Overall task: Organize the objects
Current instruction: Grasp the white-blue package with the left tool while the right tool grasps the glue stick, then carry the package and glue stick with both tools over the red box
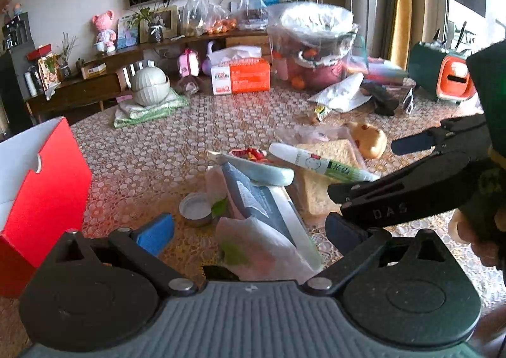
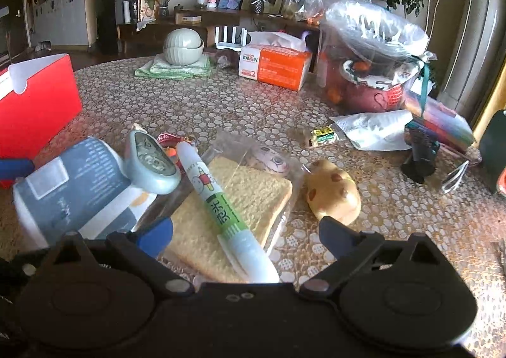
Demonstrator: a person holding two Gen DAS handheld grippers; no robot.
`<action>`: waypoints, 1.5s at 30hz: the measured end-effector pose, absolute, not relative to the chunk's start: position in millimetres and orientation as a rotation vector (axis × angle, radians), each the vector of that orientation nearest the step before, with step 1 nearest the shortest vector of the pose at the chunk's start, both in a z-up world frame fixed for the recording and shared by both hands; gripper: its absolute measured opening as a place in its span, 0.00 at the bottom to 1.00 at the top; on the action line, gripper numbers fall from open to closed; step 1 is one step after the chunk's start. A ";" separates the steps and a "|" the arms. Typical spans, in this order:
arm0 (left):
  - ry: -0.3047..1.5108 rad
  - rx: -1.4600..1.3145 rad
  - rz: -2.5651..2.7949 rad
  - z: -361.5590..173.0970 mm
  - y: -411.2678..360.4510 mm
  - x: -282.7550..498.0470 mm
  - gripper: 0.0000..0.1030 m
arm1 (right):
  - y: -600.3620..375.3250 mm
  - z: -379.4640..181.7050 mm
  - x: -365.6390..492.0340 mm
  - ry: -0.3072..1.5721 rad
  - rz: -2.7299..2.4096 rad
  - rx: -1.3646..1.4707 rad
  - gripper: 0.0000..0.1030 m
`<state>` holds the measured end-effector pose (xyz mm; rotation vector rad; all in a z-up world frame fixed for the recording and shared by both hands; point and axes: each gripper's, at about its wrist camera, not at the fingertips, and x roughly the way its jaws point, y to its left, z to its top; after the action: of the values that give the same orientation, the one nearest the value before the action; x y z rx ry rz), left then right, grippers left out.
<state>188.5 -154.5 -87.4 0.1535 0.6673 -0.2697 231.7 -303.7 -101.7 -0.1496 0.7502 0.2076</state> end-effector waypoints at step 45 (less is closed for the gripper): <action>0.586 -0.014 -0.277 -35.0 -89.1 144.8 0.13 | -250.0 -31.3 159.9 0.752 0.292 -0.036 0.17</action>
<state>144.8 -89.0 -35.0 -0.0137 0.5859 -0.2770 159.9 -250.0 -31.3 -0.0359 0.7518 0.2923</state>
